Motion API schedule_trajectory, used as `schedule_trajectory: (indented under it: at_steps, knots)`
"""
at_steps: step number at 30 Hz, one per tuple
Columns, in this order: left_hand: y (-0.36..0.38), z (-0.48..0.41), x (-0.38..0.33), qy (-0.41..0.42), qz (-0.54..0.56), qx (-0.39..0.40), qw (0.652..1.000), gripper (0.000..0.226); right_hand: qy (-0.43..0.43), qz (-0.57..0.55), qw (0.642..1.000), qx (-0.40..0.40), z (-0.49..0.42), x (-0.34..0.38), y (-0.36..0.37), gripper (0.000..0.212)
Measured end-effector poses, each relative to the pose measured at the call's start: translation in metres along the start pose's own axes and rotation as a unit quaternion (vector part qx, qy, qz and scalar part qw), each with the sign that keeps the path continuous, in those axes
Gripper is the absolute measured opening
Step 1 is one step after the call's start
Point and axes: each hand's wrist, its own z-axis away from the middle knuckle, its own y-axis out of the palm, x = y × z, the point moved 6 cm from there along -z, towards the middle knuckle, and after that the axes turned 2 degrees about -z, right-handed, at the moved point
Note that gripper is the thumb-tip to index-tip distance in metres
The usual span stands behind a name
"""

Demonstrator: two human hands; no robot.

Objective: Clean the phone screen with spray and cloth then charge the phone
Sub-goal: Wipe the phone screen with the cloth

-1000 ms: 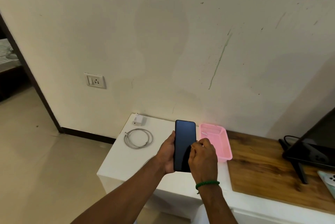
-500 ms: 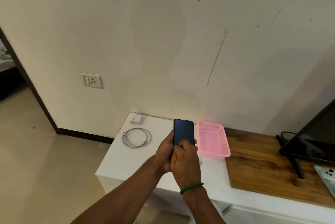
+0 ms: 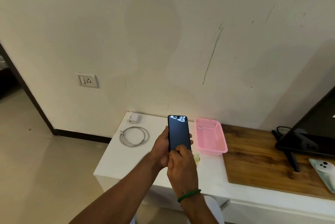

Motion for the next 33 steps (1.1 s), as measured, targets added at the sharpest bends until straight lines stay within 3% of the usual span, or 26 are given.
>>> schedule_trajectory:
  at_steps: [18,33]
  knots:
    - [-0.005,-0.008,-0.004,0.001,0.010,0.002,1.000,0.064,-0.006,0.009,1.000,-0.023,0.009,-0.011,-0.011,0.021]
    - [-0.010,-0.009,-0.006,-0.016,0.016,0.007,1.000,0.063,0.055,-0.006,0.998,-0.039,0.003,-0.042,-0.024,0.014]
